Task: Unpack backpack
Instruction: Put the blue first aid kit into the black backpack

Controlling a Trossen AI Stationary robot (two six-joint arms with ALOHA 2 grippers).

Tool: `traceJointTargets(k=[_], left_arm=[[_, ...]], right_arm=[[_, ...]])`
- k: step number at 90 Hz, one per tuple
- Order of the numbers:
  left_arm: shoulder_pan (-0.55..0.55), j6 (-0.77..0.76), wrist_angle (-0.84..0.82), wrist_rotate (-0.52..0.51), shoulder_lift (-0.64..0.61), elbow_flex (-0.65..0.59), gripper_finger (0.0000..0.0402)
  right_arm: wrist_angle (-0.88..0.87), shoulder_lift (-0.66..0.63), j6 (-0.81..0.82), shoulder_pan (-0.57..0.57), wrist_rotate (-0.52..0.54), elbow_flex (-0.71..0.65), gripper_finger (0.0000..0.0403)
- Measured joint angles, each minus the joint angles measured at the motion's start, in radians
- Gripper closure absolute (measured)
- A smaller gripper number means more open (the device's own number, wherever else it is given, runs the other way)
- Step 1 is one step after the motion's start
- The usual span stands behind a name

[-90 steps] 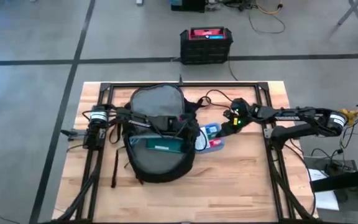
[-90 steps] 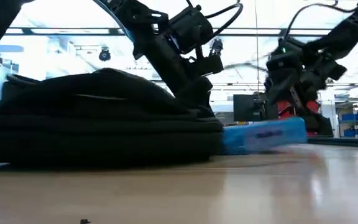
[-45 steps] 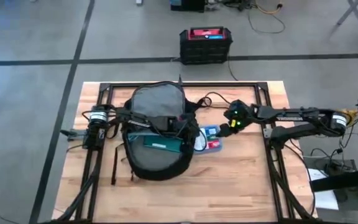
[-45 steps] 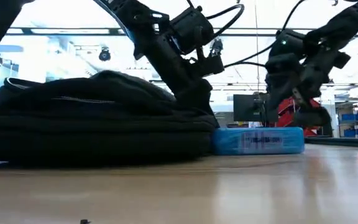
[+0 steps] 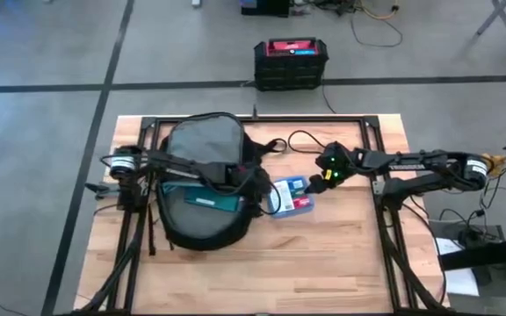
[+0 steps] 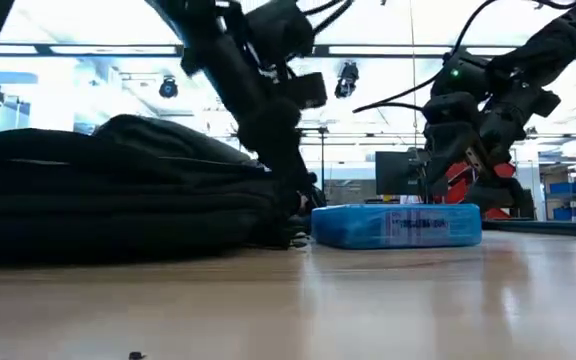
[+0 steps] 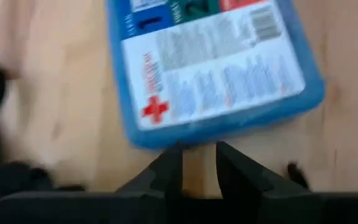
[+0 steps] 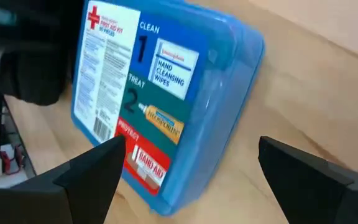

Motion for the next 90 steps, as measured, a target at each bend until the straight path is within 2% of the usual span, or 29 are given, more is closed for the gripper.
traceJointTargets(k=[19, 31, 40, 62, 90], left_arm=[[-0.001, -0.021, 0.031, 0.017, 0.137, 0.015, 0.0322], [0.000, -0.030, 0.043, 0.026, 0.176, 0.019, 0.0322], [0.000, -0.041, 0.059, 0.031, 0.183, 0.018, 0.0322], [0.001, -0.054, 0.103, 0.030, 0.194, 0.015, 0.0322], [0.003, -0.049, 0.114, 0.024, 0.175, 0.015, 0.0322]], right_arm=[[0.000, 0.019, 0.031, 0.007, -0.001, -0.006, 0.0055], [0.046, 0.067, 0.052, 0.016, -0.003, -0.009, 0.0055], [0.115, 0.120, 0.088, 0.034, -0.008, -0.011, 0.0055], [0.333, 0.192, 0.150, 0.094, -0.100, 0.022, 0.0055], [0.331, 0.163, 0.131, 0.131, -0.073, 0.084, 0.0063]])
